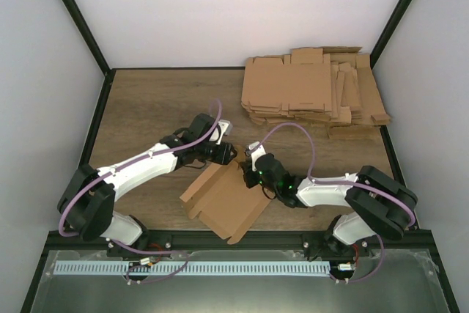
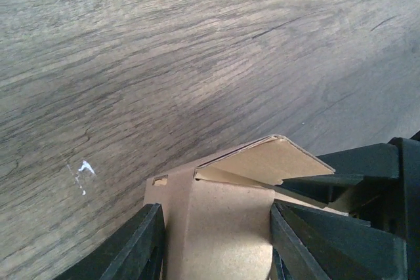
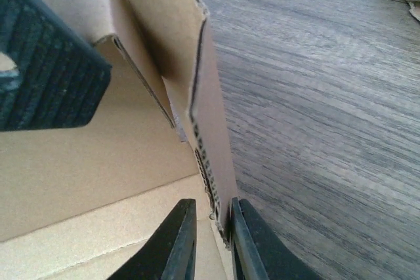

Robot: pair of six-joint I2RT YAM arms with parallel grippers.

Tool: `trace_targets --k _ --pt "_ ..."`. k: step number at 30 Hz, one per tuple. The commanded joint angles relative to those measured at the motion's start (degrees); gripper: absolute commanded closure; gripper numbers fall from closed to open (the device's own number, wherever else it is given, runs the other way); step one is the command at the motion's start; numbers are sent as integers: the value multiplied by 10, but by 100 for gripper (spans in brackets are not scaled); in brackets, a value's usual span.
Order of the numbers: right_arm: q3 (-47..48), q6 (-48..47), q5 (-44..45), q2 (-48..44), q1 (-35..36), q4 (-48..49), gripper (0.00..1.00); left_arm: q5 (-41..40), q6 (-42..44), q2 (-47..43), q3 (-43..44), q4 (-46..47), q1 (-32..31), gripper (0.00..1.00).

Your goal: Fold the paper box

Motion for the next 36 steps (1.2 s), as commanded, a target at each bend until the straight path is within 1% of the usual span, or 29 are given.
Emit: trace_targets --k 1,7,14,19,22,25,27,33,36 --pt "18 0 4 -21 8 -10 82 -9 18 6 6 -33 -4 55" --pt "22 -13 4 -35 8 -29 75 -9 36 6 9 -41 -5 56" --pt "27 -25 -10 -46 8 -38 74 -7 39 1 14 -47 -5 56" --pt "31 -29 -15 -50 6 -44 71 -20 43 1 19 -57 -11 56" --pt "35 -28 -14 -47 5 -48 75 -33 46 3 25 -67 -18 56" --pt "36 -24 -8 -38 4 -48 83 -37 44 -1 31 -70 -24 55" --pt "36 -21 -4 -32 4 -47 87 -33 40 -6 33 -69 -26 53" --pt "21 -13 6 -23 4 -31 92 -8 28 -14 35 -61 -26 51" --pt "16 -12 10 -21 4 -29 96 -1 24 -14 36 -59 -26 47"
